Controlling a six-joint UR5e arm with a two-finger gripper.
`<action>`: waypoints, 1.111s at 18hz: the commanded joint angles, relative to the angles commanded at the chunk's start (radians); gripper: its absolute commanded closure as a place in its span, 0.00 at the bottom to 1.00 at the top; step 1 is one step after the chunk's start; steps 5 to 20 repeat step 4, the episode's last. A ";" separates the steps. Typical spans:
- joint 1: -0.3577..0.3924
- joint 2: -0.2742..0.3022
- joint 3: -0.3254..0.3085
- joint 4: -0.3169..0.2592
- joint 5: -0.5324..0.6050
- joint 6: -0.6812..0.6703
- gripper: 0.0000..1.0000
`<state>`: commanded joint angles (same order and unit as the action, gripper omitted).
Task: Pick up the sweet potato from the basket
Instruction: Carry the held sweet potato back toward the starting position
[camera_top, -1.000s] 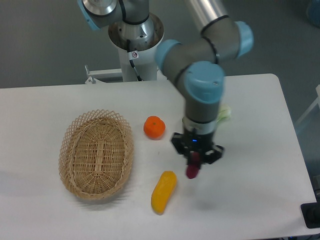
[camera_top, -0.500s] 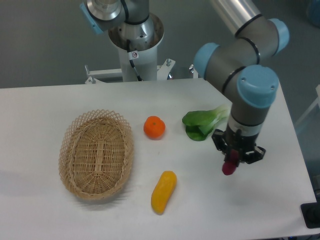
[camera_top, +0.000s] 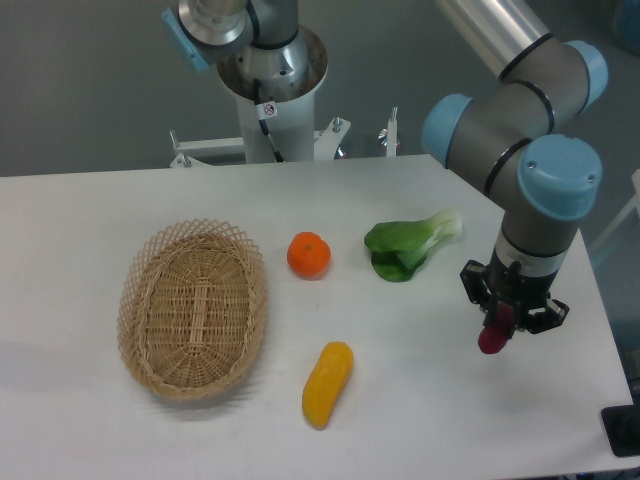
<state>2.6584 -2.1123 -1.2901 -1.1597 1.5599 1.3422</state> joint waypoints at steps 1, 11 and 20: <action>0.000 0.000 -0.002 0.002 0.002 0.000 1.00; 0.002 0.000 -0.005 0.003 0.002 0.000 1.00; 0.002 0.000 -0.005 0.003 0.002 0.000 1.00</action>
